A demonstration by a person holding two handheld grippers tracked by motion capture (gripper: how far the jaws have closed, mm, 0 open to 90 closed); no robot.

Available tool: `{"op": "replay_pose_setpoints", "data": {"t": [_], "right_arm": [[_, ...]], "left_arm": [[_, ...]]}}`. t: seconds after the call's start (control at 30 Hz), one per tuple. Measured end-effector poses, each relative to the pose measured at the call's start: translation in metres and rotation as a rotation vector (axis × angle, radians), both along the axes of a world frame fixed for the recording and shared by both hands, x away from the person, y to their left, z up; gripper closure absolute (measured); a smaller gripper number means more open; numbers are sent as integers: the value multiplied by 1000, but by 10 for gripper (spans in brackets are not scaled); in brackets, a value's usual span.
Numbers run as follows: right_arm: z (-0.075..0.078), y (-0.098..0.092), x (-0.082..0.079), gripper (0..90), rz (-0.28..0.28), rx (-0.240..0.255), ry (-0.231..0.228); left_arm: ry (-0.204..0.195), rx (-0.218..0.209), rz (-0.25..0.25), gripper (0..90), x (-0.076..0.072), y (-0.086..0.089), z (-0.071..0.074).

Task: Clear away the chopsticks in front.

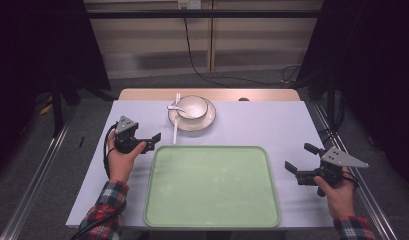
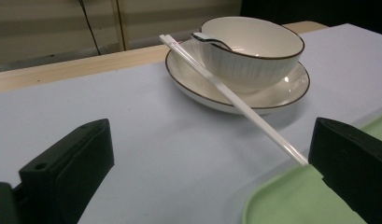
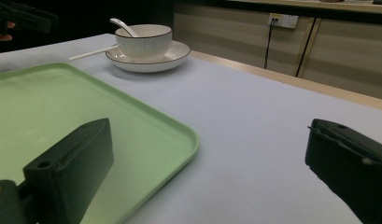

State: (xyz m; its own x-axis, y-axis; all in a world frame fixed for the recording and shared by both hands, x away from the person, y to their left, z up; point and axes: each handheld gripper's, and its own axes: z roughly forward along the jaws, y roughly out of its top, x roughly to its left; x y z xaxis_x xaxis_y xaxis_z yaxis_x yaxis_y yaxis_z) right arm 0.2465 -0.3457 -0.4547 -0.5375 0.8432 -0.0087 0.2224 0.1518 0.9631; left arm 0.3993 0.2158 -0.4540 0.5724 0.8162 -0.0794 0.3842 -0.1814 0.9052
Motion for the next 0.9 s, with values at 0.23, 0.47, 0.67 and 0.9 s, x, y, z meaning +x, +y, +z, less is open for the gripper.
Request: {"op": "replay_pose_setpoints", "data": {"t": [0.23, 0.47, 0.67, 0.9], "right_arm": [[0, -1, 0, 5, -3, -3, 4], [0, -2, -1, 5, -10, 5, 6], [0, -2, -1, 6, -10, 7, 5], [0, -3, -1, 6, -8, 9, 3]], "left_arm": [[38, -13, 32, 2, 20, -8, -4], [55, -19, 78, 2, 36, -19, -3], [85, -19, 107, 2, 51, -28, 1], [122, -11, 141, 2, 67, -36, -3]]}}
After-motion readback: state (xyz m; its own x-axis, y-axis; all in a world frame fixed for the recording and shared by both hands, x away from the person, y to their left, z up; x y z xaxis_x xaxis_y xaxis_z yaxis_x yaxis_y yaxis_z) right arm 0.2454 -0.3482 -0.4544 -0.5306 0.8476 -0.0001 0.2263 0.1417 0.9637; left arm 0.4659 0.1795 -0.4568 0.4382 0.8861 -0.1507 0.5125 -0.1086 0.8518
